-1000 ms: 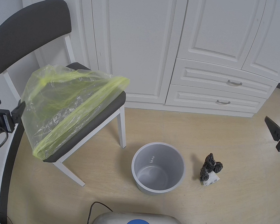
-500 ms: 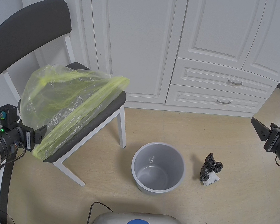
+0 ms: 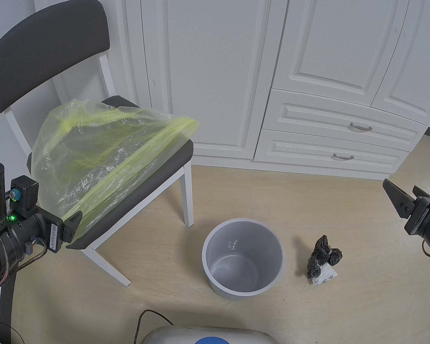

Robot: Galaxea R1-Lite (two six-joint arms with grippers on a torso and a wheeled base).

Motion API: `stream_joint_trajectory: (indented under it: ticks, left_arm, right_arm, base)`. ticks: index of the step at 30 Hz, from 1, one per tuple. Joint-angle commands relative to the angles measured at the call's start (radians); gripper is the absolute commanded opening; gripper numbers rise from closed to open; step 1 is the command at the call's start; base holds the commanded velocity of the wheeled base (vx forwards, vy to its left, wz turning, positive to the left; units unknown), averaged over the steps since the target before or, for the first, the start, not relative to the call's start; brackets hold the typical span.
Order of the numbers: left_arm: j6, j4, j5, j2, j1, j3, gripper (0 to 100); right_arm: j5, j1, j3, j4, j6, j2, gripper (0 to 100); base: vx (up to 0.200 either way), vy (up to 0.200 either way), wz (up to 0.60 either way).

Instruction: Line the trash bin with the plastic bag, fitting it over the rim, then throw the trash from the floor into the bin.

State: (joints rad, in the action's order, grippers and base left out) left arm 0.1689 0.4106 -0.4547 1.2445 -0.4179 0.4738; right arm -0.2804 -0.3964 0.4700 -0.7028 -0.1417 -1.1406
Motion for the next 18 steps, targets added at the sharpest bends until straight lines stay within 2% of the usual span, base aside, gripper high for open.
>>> stream_joint_trajectory:
  ticks: [1,8,18]
  left_arm:
    - [0.023,0.002,-0.010,-0.005,-0.021,-0.018,100]
    - [0.027,0.000,-0.012,0.013,-0.067,-0.032,100]
    - [0.070,-0.001,-0.013,0.066,-0.064,-0.018,100]
  right_arm:
    - [0.000,-0.006,-0.002,0.000,0.001,0.010,100]
    - [-0.002,-0.018,-0.005,0.000,0.002,0.013,100]
    - [-0.002,-0.018,-0.007,0.003,0.004,0.012,100]
  base:
    - [0.000,0.000,0.00]
    - [0.000,0.000,0.00]
    - [0.000,0.000,0.00]
